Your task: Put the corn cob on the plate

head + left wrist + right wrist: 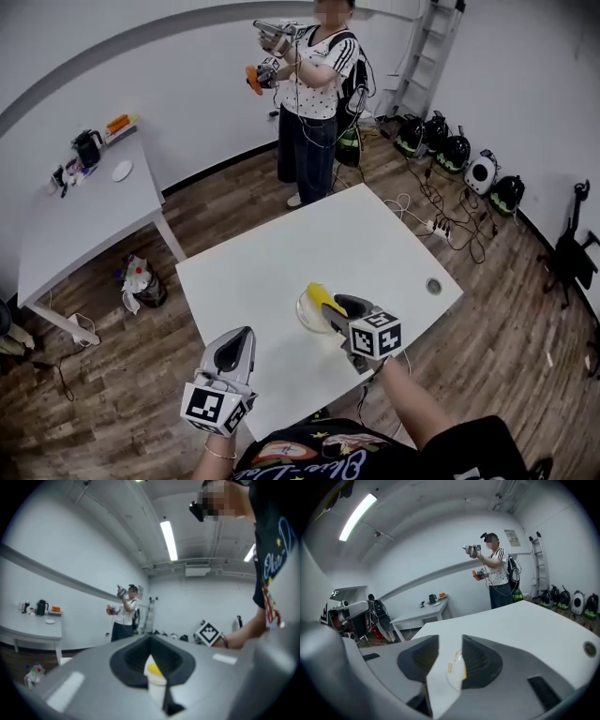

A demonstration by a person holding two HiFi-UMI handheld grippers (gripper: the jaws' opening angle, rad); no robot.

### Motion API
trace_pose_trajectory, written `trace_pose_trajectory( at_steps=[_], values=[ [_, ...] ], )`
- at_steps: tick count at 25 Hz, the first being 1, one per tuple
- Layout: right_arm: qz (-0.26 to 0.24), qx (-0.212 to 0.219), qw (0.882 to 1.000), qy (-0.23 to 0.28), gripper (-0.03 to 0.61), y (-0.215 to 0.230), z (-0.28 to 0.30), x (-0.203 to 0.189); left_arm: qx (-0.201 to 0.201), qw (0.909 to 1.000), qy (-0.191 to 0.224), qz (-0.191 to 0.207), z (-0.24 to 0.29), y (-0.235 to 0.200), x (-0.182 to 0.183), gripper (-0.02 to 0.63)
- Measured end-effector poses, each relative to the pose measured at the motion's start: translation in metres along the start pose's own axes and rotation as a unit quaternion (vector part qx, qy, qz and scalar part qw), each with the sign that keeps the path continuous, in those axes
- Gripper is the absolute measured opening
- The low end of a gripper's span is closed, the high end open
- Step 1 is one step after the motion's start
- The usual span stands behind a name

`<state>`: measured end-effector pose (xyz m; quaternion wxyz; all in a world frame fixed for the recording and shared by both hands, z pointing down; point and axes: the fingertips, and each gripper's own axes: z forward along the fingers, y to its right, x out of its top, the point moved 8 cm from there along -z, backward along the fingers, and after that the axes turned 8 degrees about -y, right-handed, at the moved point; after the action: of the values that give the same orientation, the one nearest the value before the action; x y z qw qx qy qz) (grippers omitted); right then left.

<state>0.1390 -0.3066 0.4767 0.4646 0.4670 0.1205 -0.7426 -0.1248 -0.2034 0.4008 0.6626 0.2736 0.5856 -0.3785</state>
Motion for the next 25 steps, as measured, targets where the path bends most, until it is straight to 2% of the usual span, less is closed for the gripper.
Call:
trace_pose_trajectory(
  at_steps=[1, 2, 3, 7, 10, 15, 20, 25],
  values=[
    [-0.003, -0.014, 1.000, 0.015, 0.091, -0.007, -0.012, -0.001, -0.008, 1.0000, 0.000, 0.003, 0.003, 0.004, 0.001, -0.014],
    [-0.007, -0.025, 0.999, 0.029, 0.040, -0.014, -0.024, -0.002, -0.016, 0.9999, 0.001, 0.005, 0.005, 0.009, 0.002, -0.014],
    [-0.010, -0.030, 0.999, 0.040, 0.022, -0.021, -0.035, -0.004, -0.022, 0.9997, 0.002, 0.008, 0.006, 0.013, 0.003, -0.014],
    [-0.003, -0.030, 0.996, 0.083, 0.015, -0.046, -0.070, -0.008, -0.039, 0.9991, 0.005, 0.017, 0.007, 0.030, 0.005, -0.014],
    [-0.007, -0.037, 0.994, 0.098, 0.014, -0.048, -0.085, -0.007, -0.045, 0.9988, 0.006, 0.019, 0.009, 0.039, 0.007, -0.014],
    [-0.004, -0.032, 0.994, 0.103, 0.014, -0.049, -0.097, -0.007, -0.047, 0.9986, 0.004, 0.022, 0.007, 0.047, 0.006, -0.014],
    [0.026, -0.027, 0.993, 0.112, 0.014, -0.049, -0.105, -0.010, -0.046, 0.9986, 0.003, 0.023, 0.004, 0.052, 0.008, -0.014],
    [0.033, -0.027, 0.993, 0.110, 0.014, -0.051, -0.110, -0.017, -0.050, 0.9985, -0.006, 0.022, 0.004, 0.059, 0.005, -0.014]
  ],
)
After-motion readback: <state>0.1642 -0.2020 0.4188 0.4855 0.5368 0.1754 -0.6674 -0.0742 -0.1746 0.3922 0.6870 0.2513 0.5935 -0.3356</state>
